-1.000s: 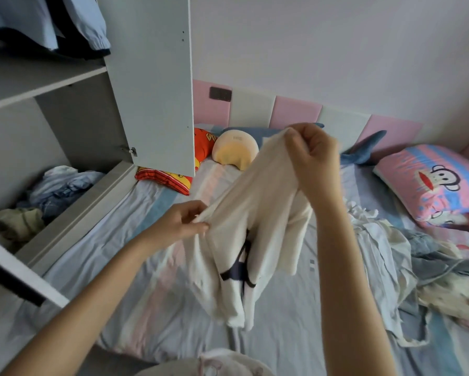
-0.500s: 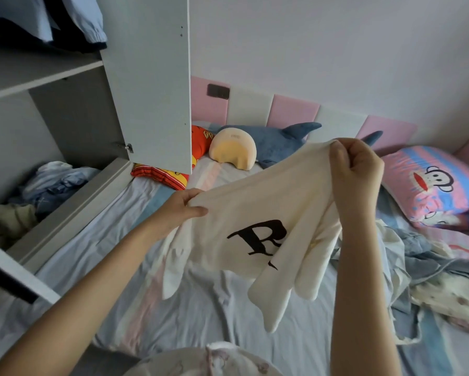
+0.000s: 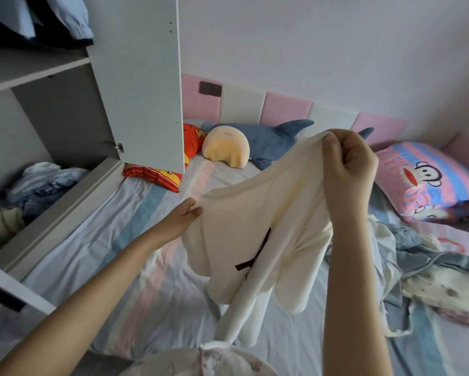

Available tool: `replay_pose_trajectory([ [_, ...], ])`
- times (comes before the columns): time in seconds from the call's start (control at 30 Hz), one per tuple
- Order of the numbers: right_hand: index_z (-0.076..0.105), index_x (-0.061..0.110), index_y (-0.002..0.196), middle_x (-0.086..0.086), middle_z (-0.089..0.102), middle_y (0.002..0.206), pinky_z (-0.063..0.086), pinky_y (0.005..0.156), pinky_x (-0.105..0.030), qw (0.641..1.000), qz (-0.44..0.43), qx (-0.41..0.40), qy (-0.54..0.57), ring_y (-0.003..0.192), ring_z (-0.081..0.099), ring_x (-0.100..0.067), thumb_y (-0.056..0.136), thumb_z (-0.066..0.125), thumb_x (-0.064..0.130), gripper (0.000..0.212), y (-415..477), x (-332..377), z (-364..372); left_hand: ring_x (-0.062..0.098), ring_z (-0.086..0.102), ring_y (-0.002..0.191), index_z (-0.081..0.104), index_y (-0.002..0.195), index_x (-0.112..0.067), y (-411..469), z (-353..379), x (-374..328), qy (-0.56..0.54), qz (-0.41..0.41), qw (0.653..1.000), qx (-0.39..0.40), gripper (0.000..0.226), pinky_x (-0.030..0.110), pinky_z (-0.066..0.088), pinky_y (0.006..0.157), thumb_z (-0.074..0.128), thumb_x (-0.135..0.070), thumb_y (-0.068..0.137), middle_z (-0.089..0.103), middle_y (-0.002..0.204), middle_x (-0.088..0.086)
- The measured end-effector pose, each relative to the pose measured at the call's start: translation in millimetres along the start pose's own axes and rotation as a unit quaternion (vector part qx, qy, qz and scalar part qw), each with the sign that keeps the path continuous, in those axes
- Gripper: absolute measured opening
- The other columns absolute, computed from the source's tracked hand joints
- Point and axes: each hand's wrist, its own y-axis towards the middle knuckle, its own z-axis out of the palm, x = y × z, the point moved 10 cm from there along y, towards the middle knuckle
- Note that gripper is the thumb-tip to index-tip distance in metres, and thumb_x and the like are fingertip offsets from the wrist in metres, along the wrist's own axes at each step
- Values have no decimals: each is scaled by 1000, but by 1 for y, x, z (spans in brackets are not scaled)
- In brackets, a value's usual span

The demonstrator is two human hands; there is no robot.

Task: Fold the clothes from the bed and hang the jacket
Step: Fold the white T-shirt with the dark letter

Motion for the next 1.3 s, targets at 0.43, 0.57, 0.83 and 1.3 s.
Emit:
replay_pose_trajectory([
  [0.43,60,11,81,12,55,65,36,58,-9,999,46,-19,-19,58,47,6,89,48,2,17,-7,-32,-12,17,64,85,70,91,-6,-19,4,-20,-105,8,990,91,65,21,47,79,67,-67,69,67,90,4],
  [0.57,60,12,80,18,56,60,36,56,-10,998,29,-42,-26,57,46,5,88,50,1,18,-7,-32,-17,18,56,91,59,100,10,-13,-26,-28,-123,61,990,-41,36,31,41,86,59,-25,93,60,95,12],
  [0.83,70,8,93,1,63,76,31,63,-20,970,111,12,-217,71,52,-9,92,54,15,17,-16,-109,-15,19,39,58,47,73,-10,0,-76,-80,192,170,953,-158,35,34,29,59,47,-41,91,40,58,1],
  [1.3,58,5,89,-6,53,78,23,61,-28,950,138,16,-281,75,45,-20,98,47,15,18,-13,-149,-53,22,46,72,51,72,-4,-12,-120,-110,302,267,878,-258,22,30,35,60,55,18,71,47,77,4],
])
